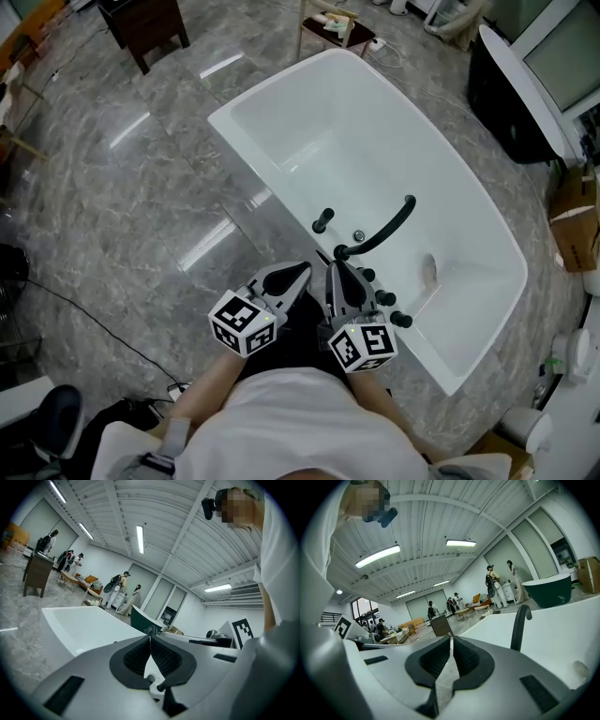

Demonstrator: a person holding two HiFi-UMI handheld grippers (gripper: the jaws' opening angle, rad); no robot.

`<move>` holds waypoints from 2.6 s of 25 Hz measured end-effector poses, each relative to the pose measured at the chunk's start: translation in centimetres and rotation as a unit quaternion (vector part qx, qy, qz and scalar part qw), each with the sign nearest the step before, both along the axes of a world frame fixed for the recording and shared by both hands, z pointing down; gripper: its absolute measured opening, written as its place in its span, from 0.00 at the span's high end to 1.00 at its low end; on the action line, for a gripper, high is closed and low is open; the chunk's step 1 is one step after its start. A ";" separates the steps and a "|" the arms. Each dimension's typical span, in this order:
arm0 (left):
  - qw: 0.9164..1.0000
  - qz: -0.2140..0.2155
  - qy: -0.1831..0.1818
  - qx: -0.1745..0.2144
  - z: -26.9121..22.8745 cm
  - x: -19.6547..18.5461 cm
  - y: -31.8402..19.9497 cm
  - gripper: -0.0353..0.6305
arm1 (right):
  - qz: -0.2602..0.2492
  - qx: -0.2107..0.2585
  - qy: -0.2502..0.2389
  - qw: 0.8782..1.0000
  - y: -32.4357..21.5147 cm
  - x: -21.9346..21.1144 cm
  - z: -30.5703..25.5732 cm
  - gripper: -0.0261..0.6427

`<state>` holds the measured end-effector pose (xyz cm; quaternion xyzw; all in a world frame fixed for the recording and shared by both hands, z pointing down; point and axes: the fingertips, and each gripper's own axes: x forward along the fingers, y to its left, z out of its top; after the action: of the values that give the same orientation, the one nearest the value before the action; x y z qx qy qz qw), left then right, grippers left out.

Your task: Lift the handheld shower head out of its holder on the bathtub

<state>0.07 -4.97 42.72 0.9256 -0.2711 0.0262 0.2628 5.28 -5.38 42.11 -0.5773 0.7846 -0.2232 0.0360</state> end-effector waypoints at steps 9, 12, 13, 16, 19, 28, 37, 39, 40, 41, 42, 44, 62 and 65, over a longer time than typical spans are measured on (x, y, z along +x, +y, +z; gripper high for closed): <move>1.000 -0.004 -0.008 -0.002 0.7 1.6 -4.5 0.93 | 0.001 0.001 -0.015 1.000 -4.9 1.8 0.4 0.93; 1.000 -0.002 -0.011 -0.003 0.9 2.3 -5.9 0.93 | 0.003 0.006 -0.021 1.000 -6.6 2.6 0.2 0.93; 1.000 0.000 -0.011 -0.003 0.9 2.6 -6.3 0.93 | 0.002 0.009 -0.022 1.000 -7.2 2.8 0.1 0.93; 1.000 0.003 -0.009 0.001 0.7 3.6 -7.8 0.93 | -0.005 0.014 -0.027 1.000 -8.9 3.2 -0.1 0.93; 1.000 0.011 -0.008 0.007 0.6 4.6 -8.9 0.93 | -0.012 0.022 -0.030 0.999 -9.9 3.5 -0.4 0.93; 1.000 0.020 -0.007 0.004 0.8 6.1 -10.1 0.93 | 0.002 0.020 -0.041 0.999 -11.0 5.5 -0.2 0.93; 0.999 0.045 -0.011 -0.007 0.6 5.1 -11.8 0.93 | 0.019 0.012 -0.054 0.998 -11.8 4.4 -0.3 0.93; 0.998 0.060 -0.010 -0.005 0.1 5.2 -12.4 0.93 | 0.036 0.010 -0.053 0.998 -12.2 4.7 -0.6 0.93; 0.998 0.067 -0.009 -0.003 -0.3 5.2 -12.7 0.93 | 0.046 0.008 -0.052 0.998 -12.4 4.8 -0.8 0.93; 0.997 0.073 -0.009 -0.001 -0.5 5.1 -13.0 0.93 | 0.053 0.007 -0.050 0.997 -12.5 4.8 -1.0 0.93; 0.997 0.078 -0.009 0.000 -0.7 5.0 -13.3 0.93 | 0.059 0.007 -0.047 0.997 -12.6 4.7 -1.2 0.93; 0.996 0.089 -0.011 0.000 -0.7 4.9 -14.0 0.93 | 0.068 0.010 -0.039 0.997 -12.7 4.4 -1.7 0.93; 0.993 0.116 -0.011 -0.028 2.6 2.9 -16.3 0.93 | 0.107 -0.032 0.026 0.993 -12.8 2.2 1.5 0.71; 0.991 0.125 -0.019 -0.035 3.9 2.9 -16.3 0.93 | 0.111 -0.054 0.033 0.992 -12.7 2.2 3.5 0.71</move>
<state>2.95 -21.25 46.58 0.9419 -0.1572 0.0854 0.2842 7.49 -18.03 45.59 -0.6693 0.7029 -0.2408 0.0028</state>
